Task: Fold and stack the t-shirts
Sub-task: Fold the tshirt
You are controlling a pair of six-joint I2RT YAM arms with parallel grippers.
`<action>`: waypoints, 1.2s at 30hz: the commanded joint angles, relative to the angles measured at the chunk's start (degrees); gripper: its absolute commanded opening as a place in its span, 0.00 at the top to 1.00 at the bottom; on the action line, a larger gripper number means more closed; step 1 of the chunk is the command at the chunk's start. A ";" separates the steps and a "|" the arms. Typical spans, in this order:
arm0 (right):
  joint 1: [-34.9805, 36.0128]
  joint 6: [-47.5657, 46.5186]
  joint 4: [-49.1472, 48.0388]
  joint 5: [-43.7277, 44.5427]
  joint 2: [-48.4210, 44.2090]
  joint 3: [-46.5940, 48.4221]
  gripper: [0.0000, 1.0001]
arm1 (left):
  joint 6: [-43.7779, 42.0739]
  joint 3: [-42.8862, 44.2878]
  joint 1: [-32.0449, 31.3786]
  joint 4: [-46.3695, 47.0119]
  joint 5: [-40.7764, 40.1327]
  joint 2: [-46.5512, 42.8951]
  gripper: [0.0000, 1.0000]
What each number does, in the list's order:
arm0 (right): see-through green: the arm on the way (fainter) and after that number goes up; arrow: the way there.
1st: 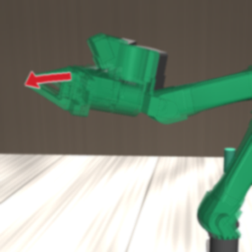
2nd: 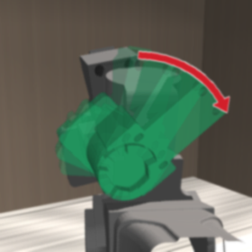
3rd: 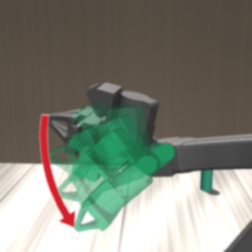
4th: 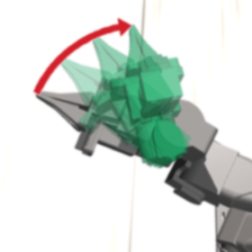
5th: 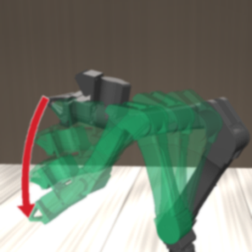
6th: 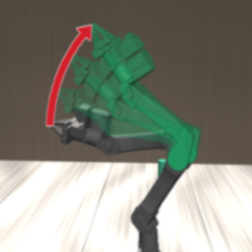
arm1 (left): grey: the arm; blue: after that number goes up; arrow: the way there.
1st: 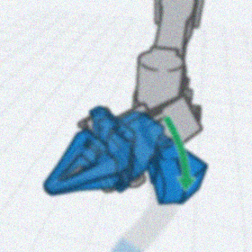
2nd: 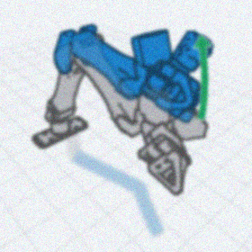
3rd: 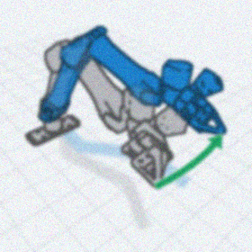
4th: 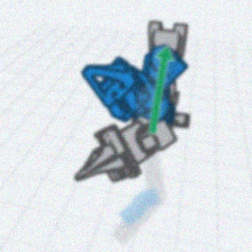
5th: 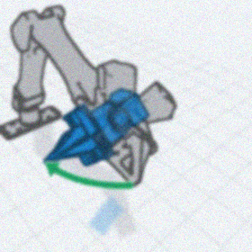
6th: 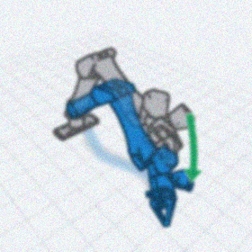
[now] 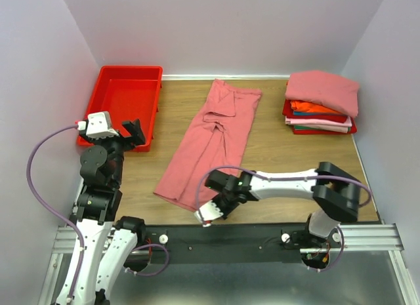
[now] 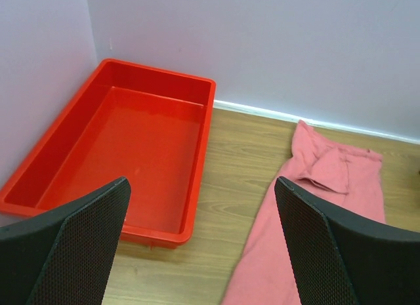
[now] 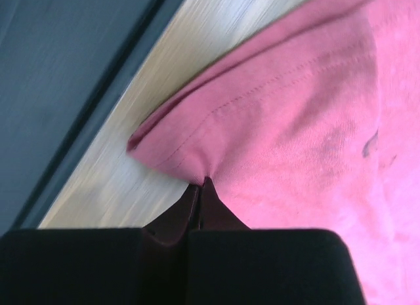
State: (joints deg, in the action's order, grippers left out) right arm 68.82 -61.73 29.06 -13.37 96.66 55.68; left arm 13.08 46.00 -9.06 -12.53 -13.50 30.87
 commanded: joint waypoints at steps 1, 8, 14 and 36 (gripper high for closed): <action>-2.81 -2.95 10.05 -0.61 -5.07 -9.09 1.00 | 1.59 -1.17 0.18 1.63 4.44 0.94 0.02; -5.18 -2.51 13.21 -1.23 -15.36 -16.83 0.98 | 4.41 -2.58 0.18 4.18 12.16 4.45 0.02; -7.29 -1.90 15.15 -1.14 -21.86 -20.61 0.82 | 6.08 -3.54 0.18 6.55 17.80 9.20 0.02; -46.12 25.77 -6.02 -0.25 -36.11 -13.32 0.02 | 6.87 6.54 -10.10 9.99 23.08 50.41 0.08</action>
State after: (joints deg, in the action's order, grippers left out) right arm 27.83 -48.62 34.06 -12.03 61.04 42.74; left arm 20.58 47.48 -18.09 -3.36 11.55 76.47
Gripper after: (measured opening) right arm 0.931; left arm 0.925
